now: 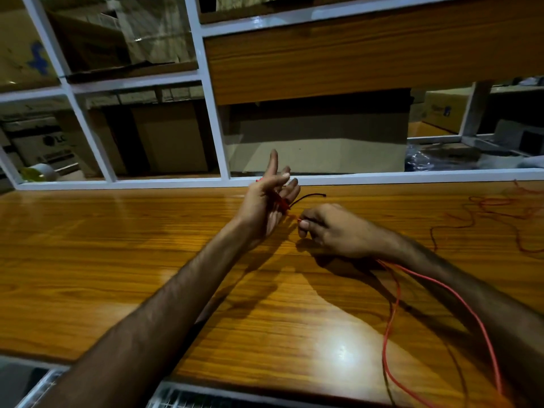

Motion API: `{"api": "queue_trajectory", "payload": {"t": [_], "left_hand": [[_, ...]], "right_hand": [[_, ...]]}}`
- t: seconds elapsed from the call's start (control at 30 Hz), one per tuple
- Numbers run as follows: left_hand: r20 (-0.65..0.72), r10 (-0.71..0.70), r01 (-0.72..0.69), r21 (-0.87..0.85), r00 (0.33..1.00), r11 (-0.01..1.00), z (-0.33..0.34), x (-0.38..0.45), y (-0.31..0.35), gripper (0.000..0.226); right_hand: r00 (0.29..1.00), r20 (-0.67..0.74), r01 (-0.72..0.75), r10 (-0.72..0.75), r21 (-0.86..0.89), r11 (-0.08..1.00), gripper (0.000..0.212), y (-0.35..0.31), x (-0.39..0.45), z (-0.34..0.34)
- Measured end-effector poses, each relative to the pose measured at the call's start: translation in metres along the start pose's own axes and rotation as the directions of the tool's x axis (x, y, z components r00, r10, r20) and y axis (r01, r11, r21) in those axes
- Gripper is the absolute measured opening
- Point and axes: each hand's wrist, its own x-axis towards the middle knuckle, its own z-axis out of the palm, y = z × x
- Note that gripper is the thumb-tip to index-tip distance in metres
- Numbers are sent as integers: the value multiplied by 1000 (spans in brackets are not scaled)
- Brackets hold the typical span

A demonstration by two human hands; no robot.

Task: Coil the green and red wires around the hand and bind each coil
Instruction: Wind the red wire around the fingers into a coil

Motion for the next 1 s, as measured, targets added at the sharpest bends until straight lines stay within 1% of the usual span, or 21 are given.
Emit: {"api": "queue_trajectory", "payload": {"t": [0.03, 0.07, 0.1, 0.17, 0.2, 0.27, 0.3, 0.33, 0.4, 0.43, 0.47, 0.53, 0.57, 0.63, 0.7, 0.73, 0.8, 0.87, 0.93, 0.97, 1.0], "left_hand": [[8, 25, -26, 96, 1000, 995, -1, 0, -2, 71], [31, 60, -65, 223, 998, 973, -3, 1, -4, 78], [59, 93, -108, 375, 994, 921, -5, 1, -4, 84], [92, 132, -160, 624, 987, 765, -9, 2, -7, 86], [96, 143, -168, 714, 985, 679, -11, 2, -8, 85], [127, 150, -188, 834, 980, 519, -15, 0, -10, 85], [146, 119, -185, 868, 982, 460, -18, -2, -10, 87], [160, 55, -168, 895, 986, 414, -21, -4, -10, 90], [161, -129, -108, 931, 978, 350, -23, -11, -5, 100], [159, -207, -79, 934, 965, 348, -21, -15, -2, 98], [174, -268, -62, 923, 948, 381, -19, -19, 0, 88], [218, -314, -70, 904, 924, 422, -11, -23, 2, 64], [228, -342, -66, 902, 912, 426, -6, -24, 2, 52], [255, -450, -44, 903, 856, 428, 3, -29, 1, 29], [307, -515, -53, 891, 800, 450, 12, -32, -2, 31], [345, -535, -46, 868, 771, 494, 14, -33, -3, 33], [408, -604, 61, 794, 685, 605, 21, -37, -4, 40], [488, -641, 187, 690, 592, 699, 26, -42, -3, 49], [582, -615, 328, 529, 532, 783, 29, -47, -1, 56], [648, -578, 414, 409, 496, 813, 31, -52, 2, 58], [672, -517, 482, 262, 531, 836, 32, -56, 5, 59]], "right_hand": [[1000, 9, -21, 21, 7, 1000, 25, -1, -1, -2], [999, 21, -43, 43, 16, 999, 24, -2, -2, -4], [998, 36, -60, 59, 26, 998, 23, -2, -3, -7], [993, 80, -86, 83, 44, 995, 22, -3, -6, -12], [992, 95, -88, 83, 44, 995, 23, -5, -7, -14], [991, 120, -67, 64, 18, 998, 25, -11, -9, -19], [991, 126, -54, 53, 4, 999, 25, -13, -10, -22], [992, 121, -38, 38, -5, 999, 23, -16, -11, -26], [997, 76, 6, -8, 17, 1000, 18, -18, -15, -36], [999, 36, 28, -29, 37, 999, 17, -17, -16, -40], [999, -6, 54, -54, 43, 998, 16, -18, -18, -43], [988, -92, 125, -124, 1, 992, 16, -17, -20, -47], [977, -139, 161, -164, -33, 986, 16, -17, -20, -49], [945, -226, 218, -236, -101, 971, 17, -15, -20, -51], [912, -291, 257, -287, -138, 956, 20, -12, -18, -53], [901, -313, 266, -300, -148, 953, 20, -10, -17, -52], [880, -349, 287, -322, -149, 946, 19, -6, -16, -48], [883, -357, 290, -305, -96, 952, 20, -3, -16, -43], [898, -341, 278, -278, -52, 959, 25, -1, -14, -37], [908, -328, 272, -259, -8, 962, 28, 1, -12, -33], [920, -309, 262, -240, 30, 965, 28, 3, -11, -30]]}}
